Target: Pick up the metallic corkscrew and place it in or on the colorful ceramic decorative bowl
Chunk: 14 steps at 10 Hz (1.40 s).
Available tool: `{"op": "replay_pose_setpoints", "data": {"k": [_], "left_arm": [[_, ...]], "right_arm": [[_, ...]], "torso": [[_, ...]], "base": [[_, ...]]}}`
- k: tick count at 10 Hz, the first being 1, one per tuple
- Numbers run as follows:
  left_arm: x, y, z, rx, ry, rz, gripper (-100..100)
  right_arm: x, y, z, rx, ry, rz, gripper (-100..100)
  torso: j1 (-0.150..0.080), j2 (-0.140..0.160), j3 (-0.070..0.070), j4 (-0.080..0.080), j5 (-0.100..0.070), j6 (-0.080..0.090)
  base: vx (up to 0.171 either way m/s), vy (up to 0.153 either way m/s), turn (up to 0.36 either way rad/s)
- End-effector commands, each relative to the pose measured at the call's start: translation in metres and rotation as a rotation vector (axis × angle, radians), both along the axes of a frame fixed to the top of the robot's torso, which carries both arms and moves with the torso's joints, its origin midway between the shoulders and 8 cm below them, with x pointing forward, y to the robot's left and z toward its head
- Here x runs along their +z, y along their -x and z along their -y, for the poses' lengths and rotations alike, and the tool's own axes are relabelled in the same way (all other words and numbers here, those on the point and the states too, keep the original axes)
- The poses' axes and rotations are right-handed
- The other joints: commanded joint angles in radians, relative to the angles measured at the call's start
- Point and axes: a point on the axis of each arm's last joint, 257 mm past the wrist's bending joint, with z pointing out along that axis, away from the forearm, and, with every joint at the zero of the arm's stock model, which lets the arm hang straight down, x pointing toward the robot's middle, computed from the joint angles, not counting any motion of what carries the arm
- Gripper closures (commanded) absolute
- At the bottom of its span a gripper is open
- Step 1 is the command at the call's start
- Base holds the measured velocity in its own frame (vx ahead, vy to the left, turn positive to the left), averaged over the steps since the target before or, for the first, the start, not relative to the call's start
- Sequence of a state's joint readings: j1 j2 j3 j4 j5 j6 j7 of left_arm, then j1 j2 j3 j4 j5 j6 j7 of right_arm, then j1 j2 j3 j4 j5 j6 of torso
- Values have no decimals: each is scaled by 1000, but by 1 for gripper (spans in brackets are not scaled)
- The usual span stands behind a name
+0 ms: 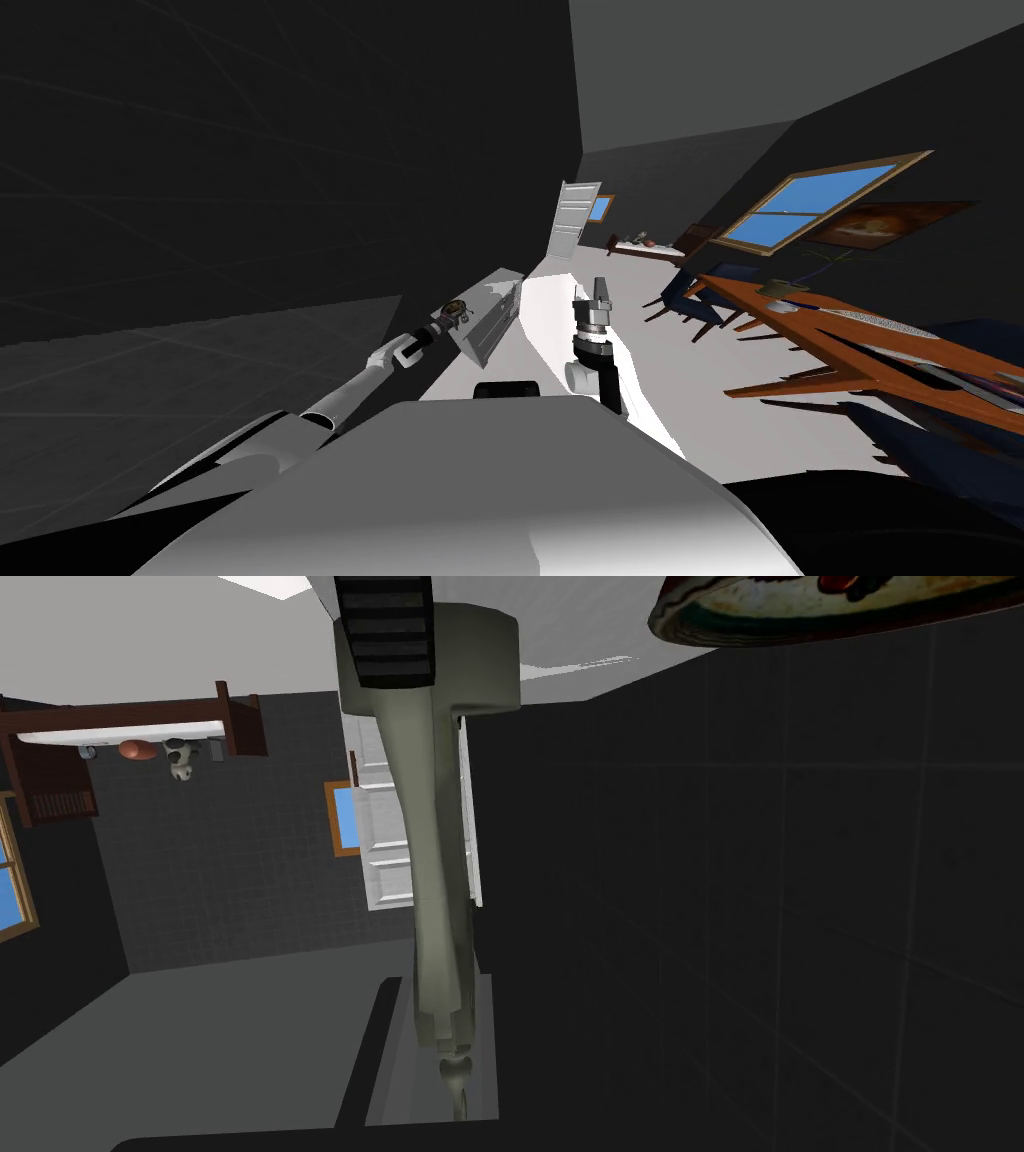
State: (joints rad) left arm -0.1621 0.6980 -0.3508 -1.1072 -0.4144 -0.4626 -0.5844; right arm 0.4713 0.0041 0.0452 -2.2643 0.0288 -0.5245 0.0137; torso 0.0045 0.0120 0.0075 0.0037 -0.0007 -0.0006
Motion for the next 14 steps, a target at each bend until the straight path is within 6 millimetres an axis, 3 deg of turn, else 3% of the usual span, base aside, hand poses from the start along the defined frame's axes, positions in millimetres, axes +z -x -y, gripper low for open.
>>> {"op": "replay_pose_setpoints", "data": {"k": [1, 4, 10, 11, 12, 14], "left_arm": [[11, -13, -5, 10, -6, 1, 100], [21, -25, -18, 54, 12, -7, 100], [27, -22, -55, 168, 83, -20, 100], [28, -23, -51, 155, 74, -18, 100], [29, -23, -52, 158, 75, -16, -100], [29, -24, -52, 158, 75, -16, -100]], "right_arm": [[0, 0, 0, 0, 0, 0, 0], [0, 0, 0, 0, 0, 0, 0], [0, 0, 0, 0, 0, -1, 0], [0, 0, 0, 0, 0, -1, 0], [0, 0, 0, 0, 0, 0, 0], [0, 0, 0, 0, 0, 0, 0]], "torso": [[0, 0, 0, 0, 0, 0], [1, -4, -2, 0, 0, 1], [3, -29, -17, -6, 2, -1], [3, -30, -17, -6, 2, -1], [0, -24, -14, -6, 2, -1], [-4, -17, -10, -4, 1, -1]], "base": [[-215, 106, -145], [-91, 116, -141], [177, 109, -28], [94, 44, 0], [18, 10, -2], [4, 2, 0]]}}
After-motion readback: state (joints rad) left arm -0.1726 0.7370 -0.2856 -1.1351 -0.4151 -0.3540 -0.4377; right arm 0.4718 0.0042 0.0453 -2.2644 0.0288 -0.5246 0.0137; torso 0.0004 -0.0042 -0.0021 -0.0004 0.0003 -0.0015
